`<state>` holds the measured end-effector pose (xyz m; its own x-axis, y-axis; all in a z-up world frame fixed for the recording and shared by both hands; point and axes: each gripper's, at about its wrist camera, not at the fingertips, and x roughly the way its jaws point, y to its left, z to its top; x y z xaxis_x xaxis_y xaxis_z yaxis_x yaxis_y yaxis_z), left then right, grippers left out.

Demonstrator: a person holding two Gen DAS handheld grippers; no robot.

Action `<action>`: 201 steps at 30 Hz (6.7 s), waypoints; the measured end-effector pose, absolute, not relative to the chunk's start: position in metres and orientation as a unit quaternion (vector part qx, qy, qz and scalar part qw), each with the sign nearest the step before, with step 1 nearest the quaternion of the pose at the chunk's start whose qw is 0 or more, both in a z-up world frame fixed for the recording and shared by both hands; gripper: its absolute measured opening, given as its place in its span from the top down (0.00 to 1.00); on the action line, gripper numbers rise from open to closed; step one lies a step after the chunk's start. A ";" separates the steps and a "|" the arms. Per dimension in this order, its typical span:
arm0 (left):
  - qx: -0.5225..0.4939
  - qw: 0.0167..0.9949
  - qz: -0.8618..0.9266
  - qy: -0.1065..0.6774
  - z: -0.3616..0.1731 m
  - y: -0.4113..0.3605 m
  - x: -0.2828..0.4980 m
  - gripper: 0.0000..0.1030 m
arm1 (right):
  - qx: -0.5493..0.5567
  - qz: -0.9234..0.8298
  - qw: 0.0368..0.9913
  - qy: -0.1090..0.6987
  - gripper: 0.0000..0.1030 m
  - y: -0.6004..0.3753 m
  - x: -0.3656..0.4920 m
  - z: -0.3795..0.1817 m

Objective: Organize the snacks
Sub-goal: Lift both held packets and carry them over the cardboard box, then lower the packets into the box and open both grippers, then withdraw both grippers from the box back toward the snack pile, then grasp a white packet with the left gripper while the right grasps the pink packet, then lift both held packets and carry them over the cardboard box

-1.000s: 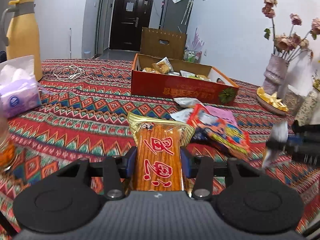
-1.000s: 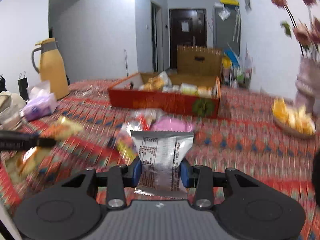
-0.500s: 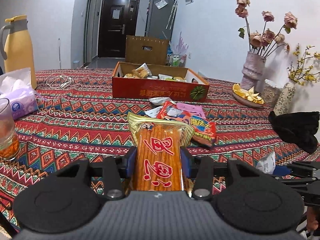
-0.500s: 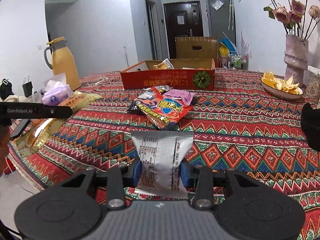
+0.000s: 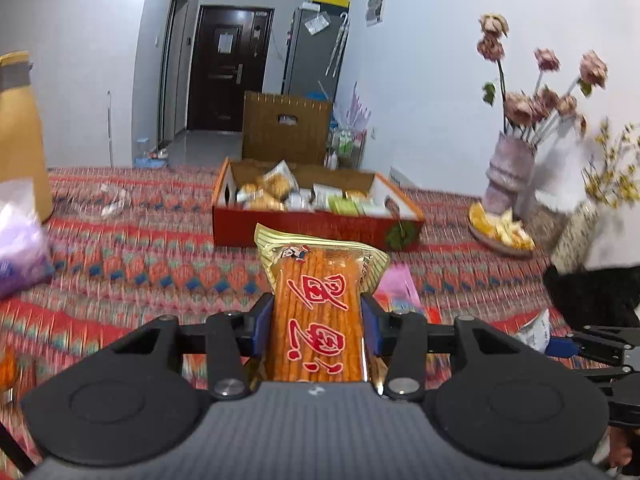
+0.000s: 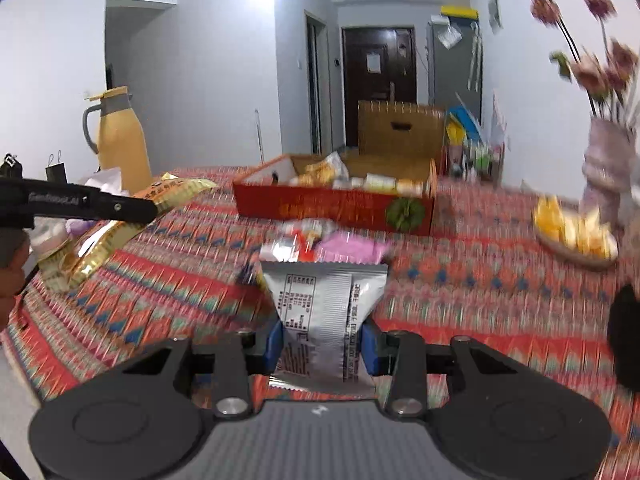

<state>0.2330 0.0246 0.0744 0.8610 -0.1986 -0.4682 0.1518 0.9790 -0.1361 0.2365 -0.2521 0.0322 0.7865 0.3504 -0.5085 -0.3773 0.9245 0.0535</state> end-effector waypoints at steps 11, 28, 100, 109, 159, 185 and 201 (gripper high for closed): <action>-0.052 0.968 -0.095 0.225 0.105 0.029 0.404 0.56 | -0.031 0.224 0.949 0.221 0.63 -0.233 0.401 0.078; -0.109 0.936 -0.080 0.324 0.039 0.015 0.610 0.55 | 0.004 0.218 0.890 0.400 0.63 -0.172 0.636 0.005; -0.011 0.967 -0.006 0.253 0.033 0.057 0.101 0.00 | -0.010 0.168 0.947 0.274 0.00 -0.258 0.132 -0.005; -0.013 0.961 -0.020 0.276 0.021 0.052 0.136 0.00 | 0.002 0.142 0.946 0.292 0.00 -0.267 0.163 -0.013; 0.058 0.921 -0.085 0.377 -0.026 -0.064 0.492 0.67 | -0.048 0.193 0.931 0.306 0.40 -0.300 0.439 -0.024; -0.068 0.946 -0.095 0.304 0.036 0.013 0.215 0.88 | 0.028 0.180 0.940 0.290 0.40 -0.280 0.221 -0.002; -0.075 0.952 -0.100 0.278 0.046 0.030 0.173 0.88 | 0.011 0.169 0.946 0.278 0.40 -0.260 0.185 0.012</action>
